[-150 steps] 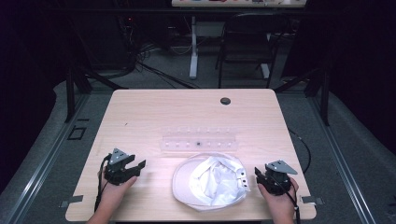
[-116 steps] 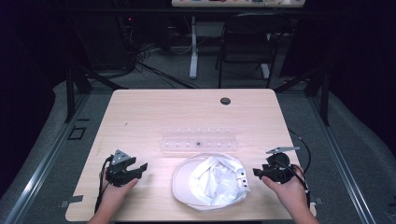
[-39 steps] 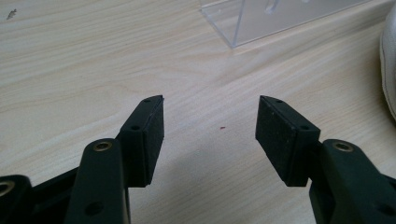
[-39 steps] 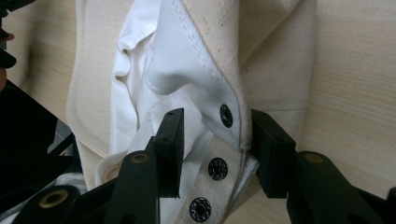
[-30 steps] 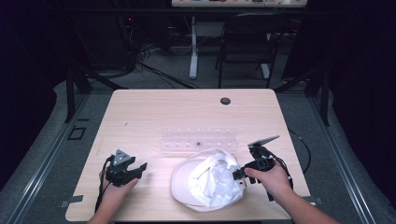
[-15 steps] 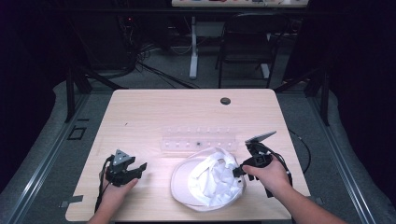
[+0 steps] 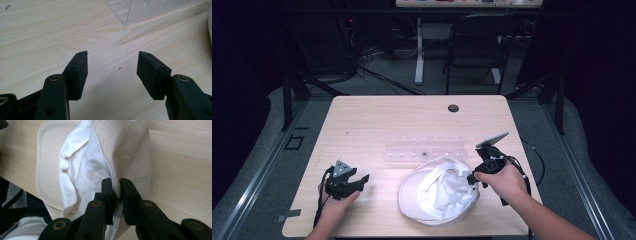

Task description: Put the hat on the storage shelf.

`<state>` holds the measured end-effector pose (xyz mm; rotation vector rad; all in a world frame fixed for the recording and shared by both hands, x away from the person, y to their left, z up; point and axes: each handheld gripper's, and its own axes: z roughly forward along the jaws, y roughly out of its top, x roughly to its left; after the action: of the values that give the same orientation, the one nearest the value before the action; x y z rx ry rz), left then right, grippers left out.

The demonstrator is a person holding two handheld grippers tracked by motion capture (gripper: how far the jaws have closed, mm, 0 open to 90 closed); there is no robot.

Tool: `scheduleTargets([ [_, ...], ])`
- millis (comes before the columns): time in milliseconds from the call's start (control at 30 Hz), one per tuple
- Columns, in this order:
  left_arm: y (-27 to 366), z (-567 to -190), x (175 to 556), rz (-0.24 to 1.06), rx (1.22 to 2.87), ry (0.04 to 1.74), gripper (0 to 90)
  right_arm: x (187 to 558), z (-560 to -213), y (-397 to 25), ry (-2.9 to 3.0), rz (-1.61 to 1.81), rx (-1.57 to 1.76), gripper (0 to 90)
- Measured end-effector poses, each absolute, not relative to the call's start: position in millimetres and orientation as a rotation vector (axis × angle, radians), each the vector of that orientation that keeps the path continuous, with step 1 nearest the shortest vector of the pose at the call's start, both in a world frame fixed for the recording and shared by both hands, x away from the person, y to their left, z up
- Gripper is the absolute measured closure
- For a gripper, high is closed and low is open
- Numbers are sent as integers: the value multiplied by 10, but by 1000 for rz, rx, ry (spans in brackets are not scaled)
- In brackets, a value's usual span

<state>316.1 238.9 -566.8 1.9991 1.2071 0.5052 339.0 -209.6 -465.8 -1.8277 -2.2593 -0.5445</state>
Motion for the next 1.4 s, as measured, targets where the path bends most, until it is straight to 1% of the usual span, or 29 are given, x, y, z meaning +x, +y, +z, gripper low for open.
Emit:
scheduleTargets([
  [467, 2395, -5662, 3160, 501, 2006, 1203, 425, 3491, -4440, -1973, -2312, -433, -1845, 822],
  [867, 2392, -5661, 3157, 503, 2006, 1204, 425, 3574, -4292, -1954, -2309, -320, -1887, 824],
  [1400, 2381, -5669, 3155, 500, 2006, 1206, 425, 3609, -3951, -1848, -2330, -246, -1906, 825],
])
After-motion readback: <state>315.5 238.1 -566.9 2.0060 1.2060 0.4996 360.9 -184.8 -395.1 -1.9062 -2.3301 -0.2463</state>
